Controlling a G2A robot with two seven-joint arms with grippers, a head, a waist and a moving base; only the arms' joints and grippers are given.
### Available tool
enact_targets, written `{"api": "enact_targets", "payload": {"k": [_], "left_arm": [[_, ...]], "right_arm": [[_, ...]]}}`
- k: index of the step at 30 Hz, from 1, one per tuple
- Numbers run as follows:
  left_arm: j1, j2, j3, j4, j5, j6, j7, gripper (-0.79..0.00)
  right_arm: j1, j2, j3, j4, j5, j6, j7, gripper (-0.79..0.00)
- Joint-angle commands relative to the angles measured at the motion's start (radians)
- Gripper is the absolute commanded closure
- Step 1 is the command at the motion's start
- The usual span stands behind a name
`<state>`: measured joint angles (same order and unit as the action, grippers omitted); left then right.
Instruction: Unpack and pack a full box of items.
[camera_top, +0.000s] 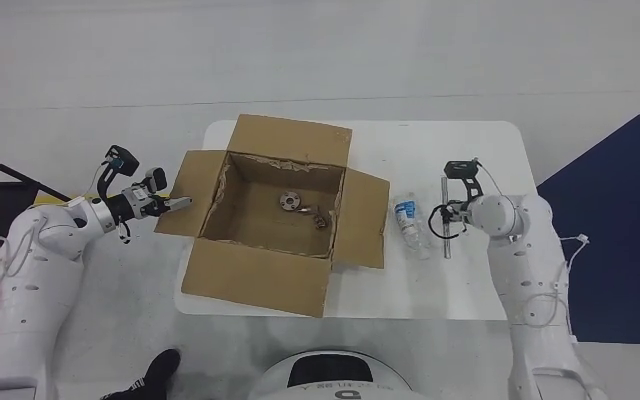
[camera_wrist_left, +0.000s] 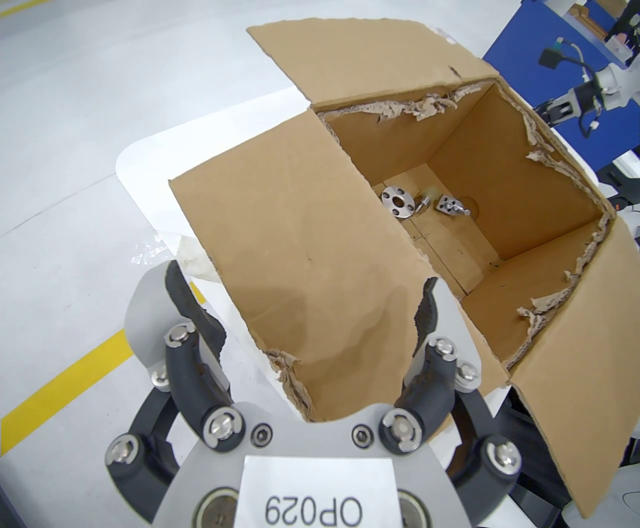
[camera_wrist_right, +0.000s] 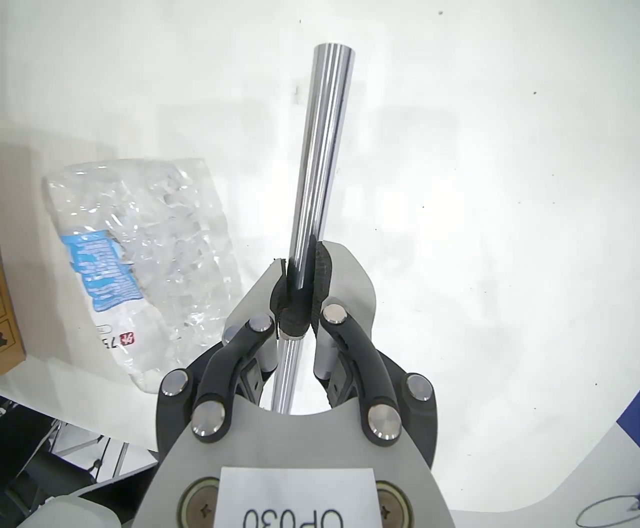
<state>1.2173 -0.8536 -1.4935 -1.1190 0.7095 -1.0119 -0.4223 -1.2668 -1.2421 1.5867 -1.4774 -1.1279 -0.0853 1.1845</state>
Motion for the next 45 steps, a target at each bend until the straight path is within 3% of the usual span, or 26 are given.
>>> {"api": "enact_targets", "payload": {"k": [1,5,15,20,27,29,45], "left_arm": [[0.000,0.000,0.000,0.000,0.000,0.000,0.000,-0.785],[0.000,0.000,0.000,0.000,0.000,0.000,0.000,-0.785],[0.000,0.000,0.000,0.000,0.000,0.000,0.000,-0.785],[0.000,0.000,0.000,0.000,0.000,0.000,0.000,-0.785],[0.000,0.000,0.000,0.000,0.000,0.000,0.000,-0.785],[0.000,0.000,0.000,0.000,0.000,0.000,0.000,-0.785],[0.000,0.000,0.000,0.000,0.000,0.000,0.000,-0.785]], "right_arm": [[-0.016,0.002,0.016,-0.024,0.027,-0.010,-0.020,0.000],[-0.039,0.007,0.057,-0.046,0.116,-0.054,-0.078,0.000],[-0.042,0.023,0.144,-0.045,0.466,-0.299,-0.167,0.000],[-0.007,0.030,0.131,-0.035,0.634,-0.375,-0.128,0.000],[0.044,0.031,0.028,-0.037,0.817,-0.432,-0.069,0.000],[0.046,0.030,0.019,-0.035,0.837,-0.388,-0.091,0.000],[0.045,0.029,-0.009,-0.059,0.823,-0.383,-0.101,0.000]]}}
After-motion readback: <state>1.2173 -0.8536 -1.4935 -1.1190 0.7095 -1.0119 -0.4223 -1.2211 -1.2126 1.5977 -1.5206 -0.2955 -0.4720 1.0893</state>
